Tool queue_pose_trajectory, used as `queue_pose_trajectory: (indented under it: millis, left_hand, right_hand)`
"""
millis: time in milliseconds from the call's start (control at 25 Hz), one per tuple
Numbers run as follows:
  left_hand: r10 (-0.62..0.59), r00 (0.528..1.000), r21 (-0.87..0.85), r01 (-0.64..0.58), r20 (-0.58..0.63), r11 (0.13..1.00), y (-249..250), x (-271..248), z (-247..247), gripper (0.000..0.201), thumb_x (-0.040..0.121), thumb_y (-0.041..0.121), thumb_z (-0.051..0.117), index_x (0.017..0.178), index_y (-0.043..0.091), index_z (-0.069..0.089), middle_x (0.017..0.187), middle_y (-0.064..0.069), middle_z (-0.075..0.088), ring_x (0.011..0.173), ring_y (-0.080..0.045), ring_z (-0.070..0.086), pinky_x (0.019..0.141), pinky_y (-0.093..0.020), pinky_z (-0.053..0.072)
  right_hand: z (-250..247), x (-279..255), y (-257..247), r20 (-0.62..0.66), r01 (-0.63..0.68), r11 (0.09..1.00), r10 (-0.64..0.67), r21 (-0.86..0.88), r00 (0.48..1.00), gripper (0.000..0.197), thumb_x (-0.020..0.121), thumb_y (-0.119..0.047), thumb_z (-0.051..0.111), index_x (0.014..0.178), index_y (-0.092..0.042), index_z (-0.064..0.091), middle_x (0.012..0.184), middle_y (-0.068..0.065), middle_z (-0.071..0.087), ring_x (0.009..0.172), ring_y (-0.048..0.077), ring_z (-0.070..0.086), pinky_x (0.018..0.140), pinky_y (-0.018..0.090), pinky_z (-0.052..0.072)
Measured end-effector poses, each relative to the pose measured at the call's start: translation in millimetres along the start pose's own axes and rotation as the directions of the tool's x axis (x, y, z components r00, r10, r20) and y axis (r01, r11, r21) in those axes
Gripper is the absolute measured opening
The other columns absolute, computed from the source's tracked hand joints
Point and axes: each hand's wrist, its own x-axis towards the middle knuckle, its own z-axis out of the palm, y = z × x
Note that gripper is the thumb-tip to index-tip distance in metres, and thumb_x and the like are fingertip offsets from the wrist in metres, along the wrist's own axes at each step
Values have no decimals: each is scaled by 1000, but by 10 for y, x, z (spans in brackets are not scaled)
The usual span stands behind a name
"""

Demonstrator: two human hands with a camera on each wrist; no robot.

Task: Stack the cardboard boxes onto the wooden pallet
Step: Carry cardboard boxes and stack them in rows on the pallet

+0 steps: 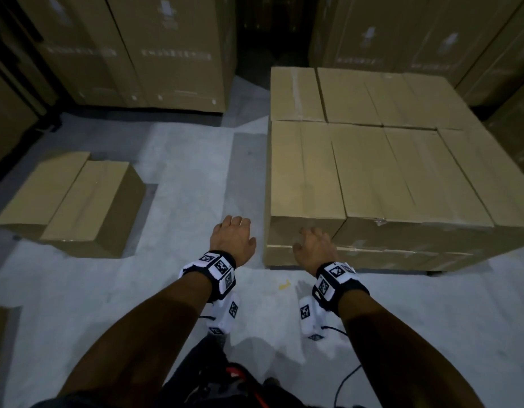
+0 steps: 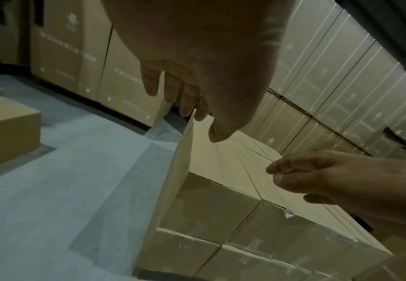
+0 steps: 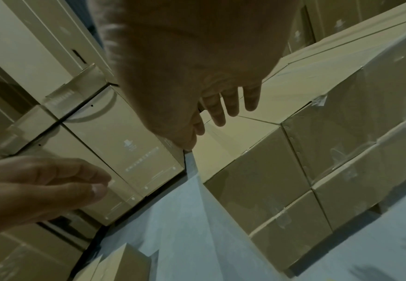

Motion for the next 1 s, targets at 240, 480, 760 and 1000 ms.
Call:
queue_pose_trajectory:
  millis: [240, 480, 760, 1000]
  left_hand:
    - [4, 1000, -24, -4, 5, 1000, -650, 614, -103, 50, 98, 40, 45, 140, 12, 42, 144, -9, 47, 135, -29, 38, 105, -40, 37]
    - [60, 998, -26, -60, 25, 998, -1596, 1709, -625, 50, 100, 38, 43, 143, 12, 40, 149, -9, 42, 141, -29, 31, 110, -42, 31]
    - [125, 991, -38, -124, 48, 992, -2104, 2922, -1035, 51, 100, 38, 43, 143, 11, 39, 149, -9, 42, 142, -29, 30, 111, -41, 30]
    - [183, 982, 6, -183, 40, 983, -2239, 4489, -1226, 51, 100, 38, 43, 143, 11, 40, 148, -9, 43, 139, -28, 33, 109, -39, 32]
  right_hand:
    - [-34, 690, -617, -11, 17, 998, -18, -57, 1000, 49, 99, -31, 46, 145, -16, 41, 146, 11, 44, 132, 32, 40, 107, 43, 38]
    - [-280, 1781, -1614, -23, -52, 999, 51, -3, 998, 48, 99, -32, 46, 144, -16, 43, 145, 12, 45, 132, 33, 41, 105, 41, 37]
    - [-559, 2890, -2179, -35, -143, 989, 144, 22, 989, 47, 99, -34, 46, 142, -16, 44, 143, 13, 45, 129, 35, 43, 104, 42, 39]
    - [-728, 4342, -2159, -65, -222, 971, 228, 87, 972, 47, 96, -34, 47, 141, -18, 43, 139, 13, 47, 124, 36, 47, 100, 43, 43]
